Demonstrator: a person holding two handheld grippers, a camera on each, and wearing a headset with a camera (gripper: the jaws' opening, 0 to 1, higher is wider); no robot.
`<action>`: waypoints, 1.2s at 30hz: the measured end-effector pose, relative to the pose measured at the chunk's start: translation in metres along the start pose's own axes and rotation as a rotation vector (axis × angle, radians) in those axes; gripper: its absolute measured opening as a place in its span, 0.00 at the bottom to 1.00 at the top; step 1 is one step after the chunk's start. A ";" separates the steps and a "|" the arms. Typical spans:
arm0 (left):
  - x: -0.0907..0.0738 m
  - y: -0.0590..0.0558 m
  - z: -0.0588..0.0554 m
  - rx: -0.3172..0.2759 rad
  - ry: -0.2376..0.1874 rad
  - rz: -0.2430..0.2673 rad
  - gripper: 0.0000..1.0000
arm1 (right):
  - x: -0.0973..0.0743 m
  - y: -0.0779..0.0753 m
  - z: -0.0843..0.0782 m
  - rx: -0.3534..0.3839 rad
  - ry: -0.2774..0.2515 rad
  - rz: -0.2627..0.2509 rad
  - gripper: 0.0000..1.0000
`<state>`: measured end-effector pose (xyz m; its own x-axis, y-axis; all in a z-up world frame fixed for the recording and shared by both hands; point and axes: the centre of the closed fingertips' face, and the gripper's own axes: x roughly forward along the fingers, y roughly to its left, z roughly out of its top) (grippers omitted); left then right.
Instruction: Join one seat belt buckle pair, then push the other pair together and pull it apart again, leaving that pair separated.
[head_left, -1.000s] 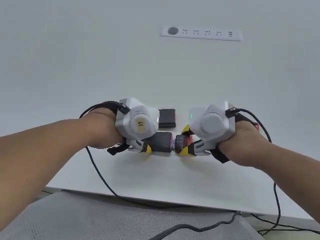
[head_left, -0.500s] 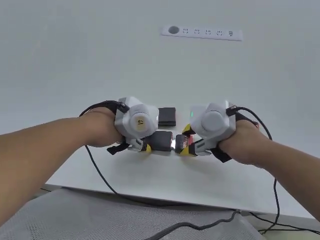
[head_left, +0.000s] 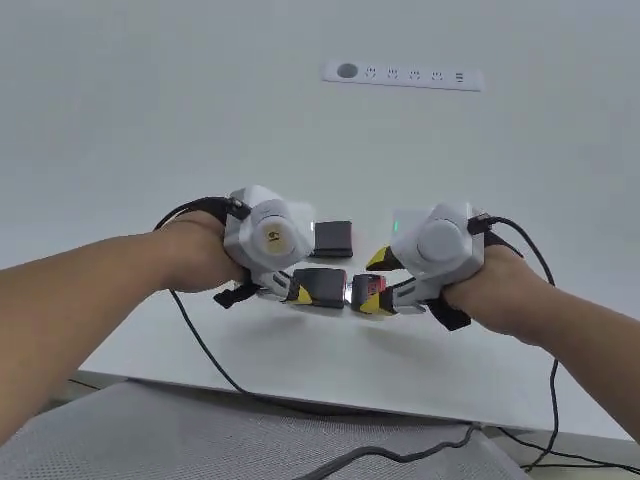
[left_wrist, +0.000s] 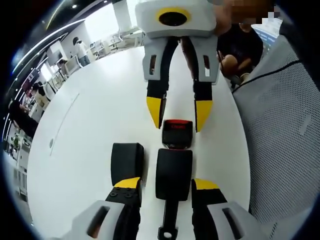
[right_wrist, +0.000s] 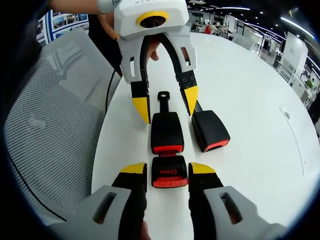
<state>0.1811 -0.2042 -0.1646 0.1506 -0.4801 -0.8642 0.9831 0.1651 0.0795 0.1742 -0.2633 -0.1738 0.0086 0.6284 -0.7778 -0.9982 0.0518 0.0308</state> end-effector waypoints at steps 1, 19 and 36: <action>-0.002 0.003 0.002 -0.001 -0.006 0.006 0.40 | -0.004 -0.002 -0.001 0.007 0.000 -0.010 0.31; -0.001 0.042 0.017 -0.021 -0.033 0.047 0.44 | -0.053 -0.023 -0.029 0.056 0.003 -0.084 0.32; 0.020 0.064 0.007 -0.017 0.011 0.029 0.44 | -0.103 -0.070 -0.110 0.086 0.117 -0.186 0.30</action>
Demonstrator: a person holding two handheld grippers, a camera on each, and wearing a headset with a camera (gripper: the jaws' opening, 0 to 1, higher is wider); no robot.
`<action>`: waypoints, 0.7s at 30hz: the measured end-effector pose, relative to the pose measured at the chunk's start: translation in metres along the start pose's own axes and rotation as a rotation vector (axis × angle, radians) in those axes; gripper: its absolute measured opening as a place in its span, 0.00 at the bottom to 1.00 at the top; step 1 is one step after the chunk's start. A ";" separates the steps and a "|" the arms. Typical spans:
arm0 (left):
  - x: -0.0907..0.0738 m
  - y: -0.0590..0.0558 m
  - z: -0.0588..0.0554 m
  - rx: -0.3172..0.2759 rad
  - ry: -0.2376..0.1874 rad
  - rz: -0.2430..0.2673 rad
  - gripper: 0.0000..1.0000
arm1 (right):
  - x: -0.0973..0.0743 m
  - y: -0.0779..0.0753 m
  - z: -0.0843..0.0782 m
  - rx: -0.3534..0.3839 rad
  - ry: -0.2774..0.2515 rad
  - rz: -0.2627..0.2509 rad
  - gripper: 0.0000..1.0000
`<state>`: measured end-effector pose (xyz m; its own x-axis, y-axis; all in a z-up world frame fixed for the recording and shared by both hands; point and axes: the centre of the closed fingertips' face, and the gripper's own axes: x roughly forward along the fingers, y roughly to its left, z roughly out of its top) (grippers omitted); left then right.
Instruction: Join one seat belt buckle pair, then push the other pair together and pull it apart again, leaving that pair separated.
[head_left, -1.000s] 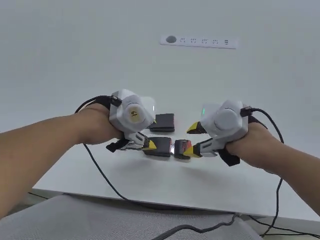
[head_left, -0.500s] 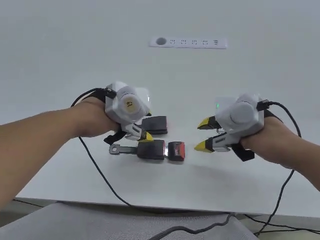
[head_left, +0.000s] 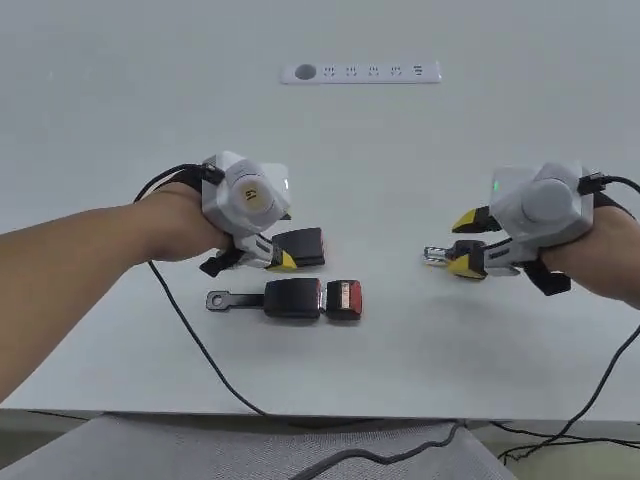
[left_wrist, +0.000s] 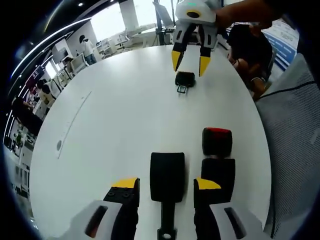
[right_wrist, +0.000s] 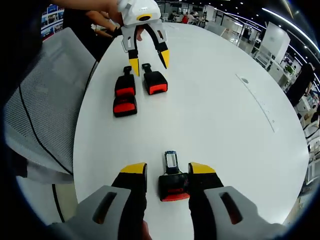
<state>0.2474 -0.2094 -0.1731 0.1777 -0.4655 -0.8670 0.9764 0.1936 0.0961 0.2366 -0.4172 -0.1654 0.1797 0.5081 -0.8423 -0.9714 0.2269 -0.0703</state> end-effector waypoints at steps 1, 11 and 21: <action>0.001 0.000 -0.001 0.002 0.002 -0.001 0.44 | -0.001 -0.002 -0.002 0.004 0.003 0.001 0.30; 0.012 0.005 -0.007 0.011 0.026 -0.026 0.43 | 0.003 -0.006 -0.029 -0.014 0.066 0.014 0.31; 0.027 0.005 -0.017 0.014 0.044 -0.061 0.39 | 0.021 -0.004 -0.049 0.028 0.091 0.049 0.32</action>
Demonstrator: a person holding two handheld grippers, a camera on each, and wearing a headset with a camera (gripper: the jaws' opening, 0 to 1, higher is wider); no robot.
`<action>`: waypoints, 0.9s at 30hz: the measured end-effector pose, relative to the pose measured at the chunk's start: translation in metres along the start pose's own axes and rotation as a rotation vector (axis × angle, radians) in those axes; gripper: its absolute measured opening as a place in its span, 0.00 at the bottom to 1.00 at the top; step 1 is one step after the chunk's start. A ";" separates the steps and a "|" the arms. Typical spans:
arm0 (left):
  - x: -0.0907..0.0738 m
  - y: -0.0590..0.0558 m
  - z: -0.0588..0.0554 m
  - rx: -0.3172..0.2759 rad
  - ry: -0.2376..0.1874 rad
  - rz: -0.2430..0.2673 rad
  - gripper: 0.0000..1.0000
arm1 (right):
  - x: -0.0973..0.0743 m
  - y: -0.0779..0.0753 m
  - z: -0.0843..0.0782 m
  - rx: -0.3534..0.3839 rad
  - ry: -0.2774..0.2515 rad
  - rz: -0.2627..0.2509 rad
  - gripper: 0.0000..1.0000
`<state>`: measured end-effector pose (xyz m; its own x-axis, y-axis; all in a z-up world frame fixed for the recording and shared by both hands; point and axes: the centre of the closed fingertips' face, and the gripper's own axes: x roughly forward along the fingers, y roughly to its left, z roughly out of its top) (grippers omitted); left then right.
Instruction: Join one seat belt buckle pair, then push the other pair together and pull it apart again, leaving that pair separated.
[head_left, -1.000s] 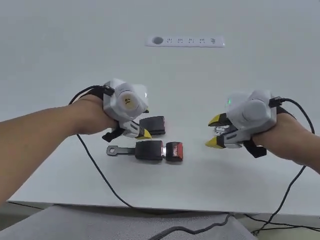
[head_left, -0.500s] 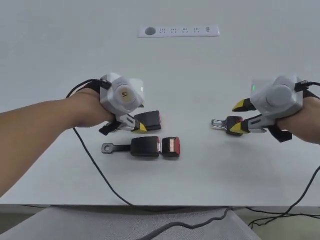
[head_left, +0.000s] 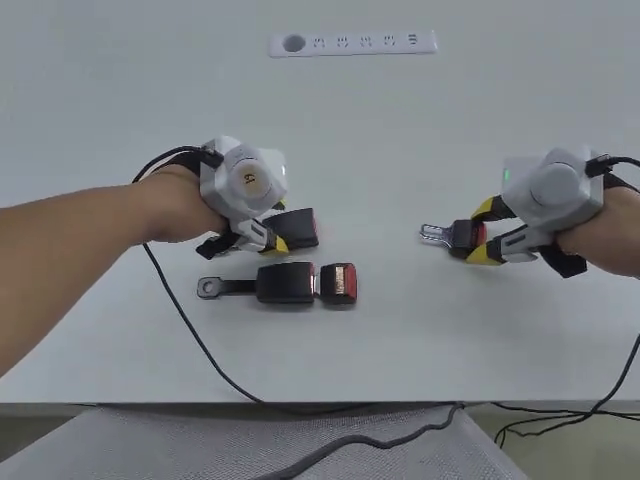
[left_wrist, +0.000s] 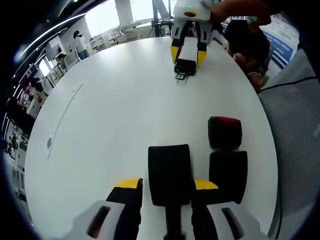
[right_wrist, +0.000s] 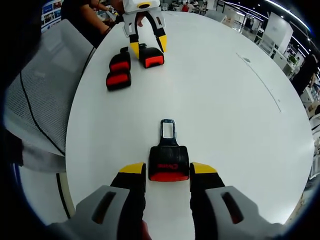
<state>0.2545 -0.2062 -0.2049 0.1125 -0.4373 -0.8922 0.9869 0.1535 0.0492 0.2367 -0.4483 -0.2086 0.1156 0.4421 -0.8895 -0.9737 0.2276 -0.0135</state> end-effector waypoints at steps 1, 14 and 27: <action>0.001 -0.001 0.000 0.005 0.001 -0.004 0.38 | 0.001 0.000 -0.001 -0.001 0.004 0.000 0.31; 0.004 -0.006 0.000 0.084 0.029 -0.033 0.35 | -0.002 0.000 0.001 -0.067 0.023 0.021 0.31; -0.002 -0.014 0.008 0.097 0.018 -0.037 0.35 | 0.002 0.003 0.010 -0.099 0.030 0.021 0.31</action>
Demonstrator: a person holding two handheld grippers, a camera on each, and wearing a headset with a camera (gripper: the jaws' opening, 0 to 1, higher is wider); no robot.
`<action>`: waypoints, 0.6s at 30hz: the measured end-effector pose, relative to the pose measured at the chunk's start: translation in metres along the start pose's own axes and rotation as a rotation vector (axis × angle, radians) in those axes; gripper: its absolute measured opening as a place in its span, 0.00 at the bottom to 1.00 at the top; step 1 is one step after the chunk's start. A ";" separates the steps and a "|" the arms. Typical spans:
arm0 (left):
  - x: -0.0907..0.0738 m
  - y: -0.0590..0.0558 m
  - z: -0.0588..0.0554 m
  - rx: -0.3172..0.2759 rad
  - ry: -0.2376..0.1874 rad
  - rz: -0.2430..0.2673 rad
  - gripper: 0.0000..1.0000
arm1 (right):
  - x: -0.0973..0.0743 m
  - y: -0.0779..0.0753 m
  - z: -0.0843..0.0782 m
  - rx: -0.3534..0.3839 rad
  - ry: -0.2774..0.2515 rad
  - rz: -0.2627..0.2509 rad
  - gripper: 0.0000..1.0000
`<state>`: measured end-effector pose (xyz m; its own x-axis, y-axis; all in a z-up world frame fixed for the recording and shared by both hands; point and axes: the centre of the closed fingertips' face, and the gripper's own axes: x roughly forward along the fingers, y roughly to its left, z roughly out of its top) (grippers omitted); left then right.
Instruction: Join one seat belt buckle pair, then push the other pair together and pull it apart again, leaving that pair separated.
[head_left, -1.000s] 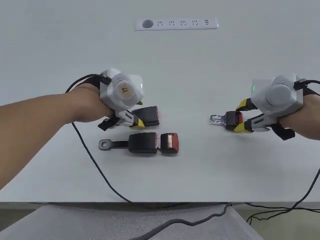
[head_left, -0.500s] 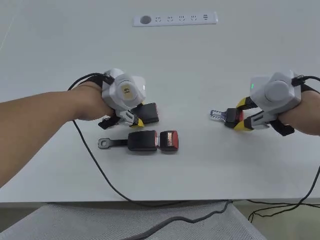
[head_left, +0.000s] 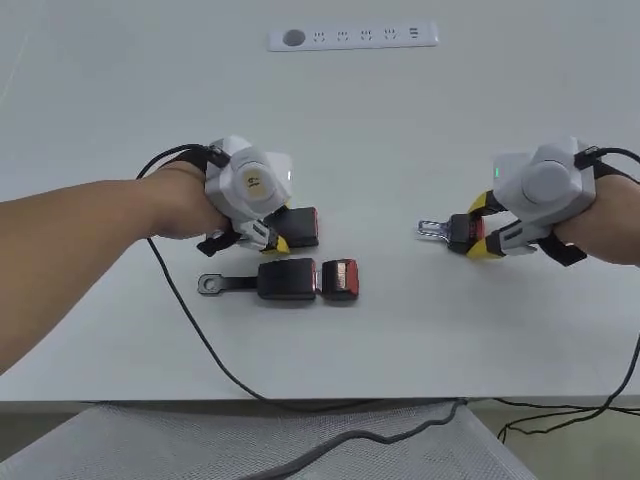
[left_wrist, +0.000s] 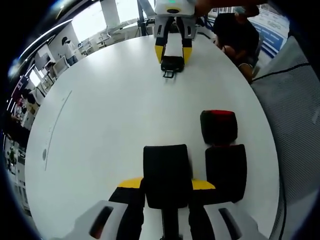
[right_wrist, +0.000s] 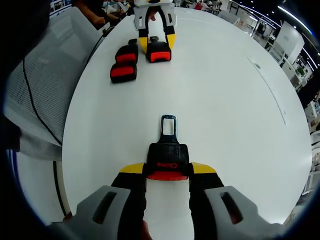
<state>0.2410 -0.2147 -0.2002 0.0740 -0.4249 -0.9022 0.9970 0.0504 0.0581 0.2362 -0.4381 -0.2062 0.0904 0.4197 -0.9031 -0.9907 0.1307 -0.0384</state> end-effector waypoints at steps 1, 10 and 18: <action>0.000 0.000 0.000 0.007 0.004 -0.001 0.35 | 0.001 0.000 0.001 0.001 -0.003 0.000 0.31; 0.001 0.002 -0.001 0.012 0.026 -0.009 0.34 | 0.011 0.005 0.031 -0.010 -0.041 0.009 0.31; 0.001 0.002 -0.002 0.016 0.035 -0.005 0.34 | 0.022 0.006 0.051 0.001 -0.070 0.011 0.31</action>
<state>0.2428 -0.2132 -0.2022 0.0683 -0.3931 -0.9170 0.9976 0.0338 0.0598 0.2379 -0.3818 -0.2046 0.0868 0.4831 -0.8713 -0.9915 0.1266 -0.0286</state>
